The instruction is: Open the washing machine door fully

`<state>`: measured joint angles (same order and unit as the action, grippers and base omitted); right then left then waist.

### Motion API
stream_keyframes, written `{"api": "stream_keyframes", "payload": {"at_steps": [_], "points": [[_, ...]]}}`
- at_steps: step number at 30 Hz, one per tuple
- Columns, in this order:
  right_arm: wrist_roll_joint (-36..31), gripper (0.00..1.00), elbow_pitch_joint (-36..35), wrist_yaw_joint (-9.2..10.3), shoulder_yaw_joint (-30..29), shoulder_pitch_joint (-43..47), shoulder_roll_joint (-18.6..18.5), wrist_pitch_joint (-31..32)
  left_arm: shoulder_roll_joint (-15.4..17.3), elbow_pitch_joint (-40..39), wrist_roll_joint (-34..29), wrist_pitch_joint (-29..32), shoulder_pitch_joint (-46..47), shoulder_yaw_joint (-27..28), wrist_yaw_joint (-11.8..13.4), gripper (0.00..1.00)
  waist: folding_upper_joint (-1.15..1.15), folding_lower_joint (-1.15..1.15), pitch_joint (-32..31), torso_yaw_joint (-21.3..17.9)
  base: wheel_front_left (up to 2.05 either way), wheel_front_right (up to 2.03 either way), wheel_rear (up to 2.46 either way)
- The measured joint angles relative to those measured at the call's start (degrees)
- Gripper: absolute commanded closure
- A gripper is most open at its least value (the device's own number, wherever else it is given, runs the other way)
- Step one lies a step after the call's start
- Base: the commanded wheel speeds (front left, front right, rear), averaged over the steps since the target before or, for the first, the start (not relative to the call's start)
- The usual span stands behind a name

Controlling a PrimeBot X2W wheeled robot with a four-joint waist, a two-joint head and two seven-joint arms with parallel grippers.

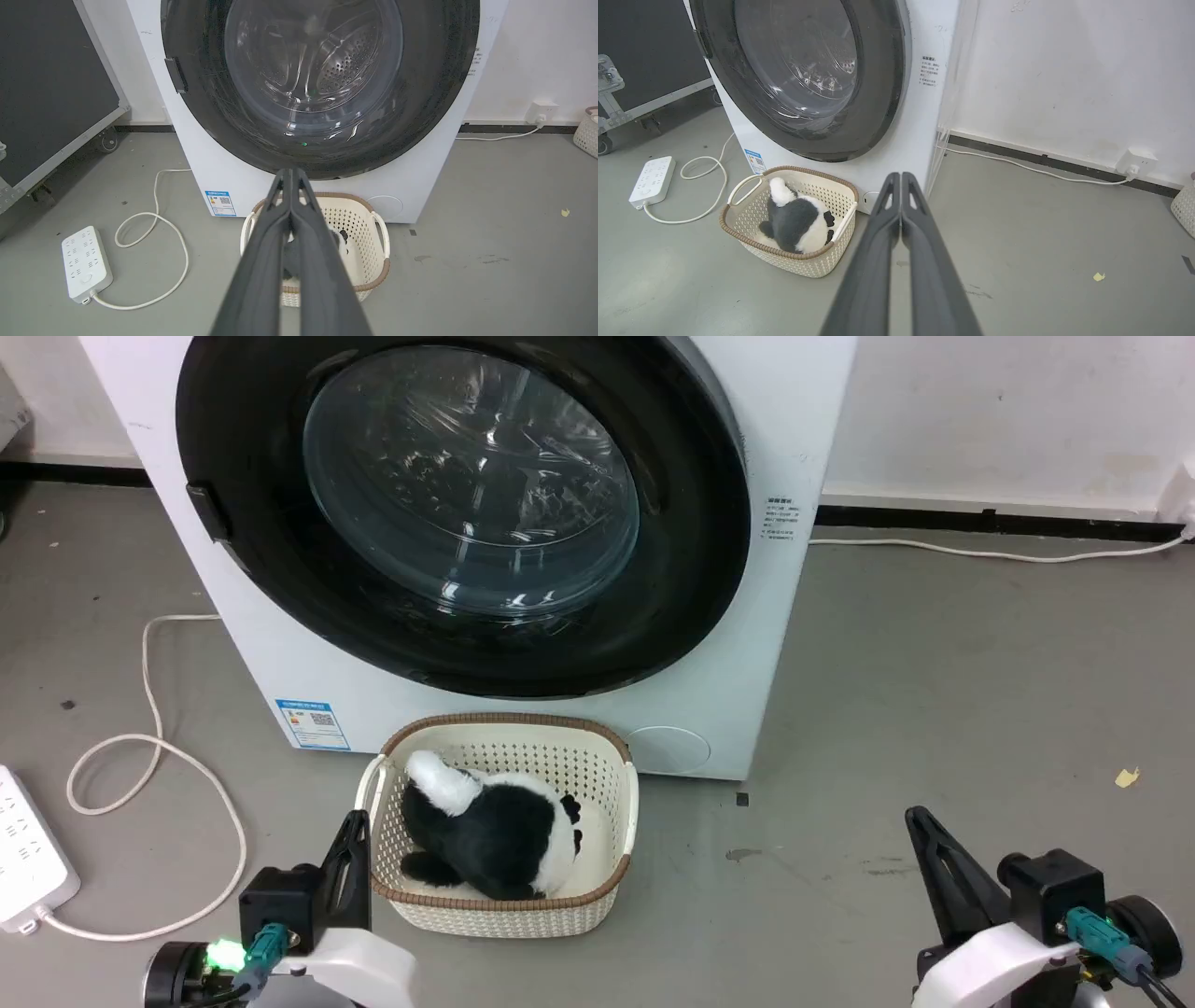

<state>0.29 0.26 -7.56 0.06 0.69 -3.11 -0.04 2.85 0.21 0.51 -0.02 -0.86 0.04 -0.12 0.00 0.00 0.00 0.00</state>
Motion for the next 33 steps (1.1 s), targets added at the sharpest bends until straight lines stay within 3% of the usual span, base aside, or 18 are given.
{"api": "stream_keyframes", "payload": {"at_steps": [33], "points": [[0.0,1.0,0.0,0.0,0.01,0.0,0.0,0.0,0.0,0.0,0.0,0.0,0.0,0.0,0.0,1.0,0.0,0.0,0.0,0.0,0.0,0.0,0.0]]}}
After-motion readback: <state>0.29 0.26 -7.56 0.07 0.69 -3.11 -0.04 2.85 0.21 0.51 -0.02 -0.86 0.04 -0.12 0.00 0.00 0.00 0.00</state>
